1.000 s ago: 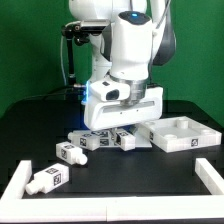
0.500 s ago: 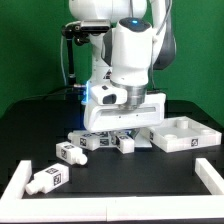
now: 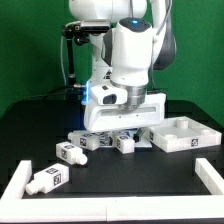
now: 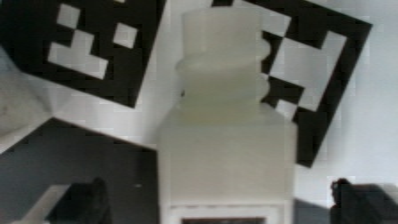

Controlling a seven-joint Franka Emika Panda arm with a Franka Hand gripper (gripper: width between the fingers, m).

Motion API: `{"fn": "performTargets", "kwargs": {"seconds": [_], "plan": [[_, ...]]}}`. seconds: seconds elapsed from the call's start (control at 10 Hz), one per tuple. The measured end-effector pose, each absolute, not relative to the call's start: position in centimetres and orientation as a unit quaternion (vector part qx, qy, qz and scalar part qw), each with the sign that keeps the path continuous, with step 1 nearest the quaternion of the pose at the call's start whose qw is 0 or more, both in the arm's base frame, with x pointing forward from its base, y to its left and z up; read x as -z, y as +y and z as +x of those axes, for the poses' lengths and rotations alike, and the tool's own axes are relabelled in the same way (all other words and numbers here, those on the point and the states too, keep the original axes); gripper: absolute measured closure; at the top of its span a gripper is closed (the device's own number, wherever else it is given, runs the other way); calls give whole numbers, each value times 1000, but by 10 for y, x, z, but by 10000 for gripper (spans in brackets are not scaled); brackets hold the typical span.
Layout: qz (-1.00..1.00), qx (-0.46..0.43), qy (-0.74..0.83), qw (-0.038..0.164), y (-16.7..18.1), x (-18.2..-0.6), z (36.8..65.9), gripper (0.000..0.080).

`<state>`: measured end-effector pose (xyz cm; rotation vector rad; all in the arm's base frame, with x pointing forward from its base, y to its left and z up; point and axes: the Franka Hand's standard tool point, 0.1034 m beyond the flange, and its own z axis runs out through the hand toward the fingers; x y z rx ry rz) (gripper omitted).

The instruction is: Assemble one leg

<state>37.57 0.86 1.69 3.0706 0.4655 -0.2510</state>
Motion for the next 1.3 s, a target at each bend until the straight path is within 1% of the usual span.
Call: {"fn": "performTargets", "kwargs": {"seconds": [0.3,0.4,0.5,0.6,0.7,0.8,0.9,1.2,1.3], "plan": [[984,69,161,11,36,-60,387,152],[986,62,154,12,52,-66,387,151],[985,59,159,13,70,-65,381,151],[983,54,172,12,81,-61,375,151],[982,55,180,12,86,-54,370,151],[982,49,183,12,86,-47,369,151],[981,50,185,12,85,-33,360,151],[980,47,192,12,90,-19,359,151],[980,45,192,12,90,-21,360,151]]}}
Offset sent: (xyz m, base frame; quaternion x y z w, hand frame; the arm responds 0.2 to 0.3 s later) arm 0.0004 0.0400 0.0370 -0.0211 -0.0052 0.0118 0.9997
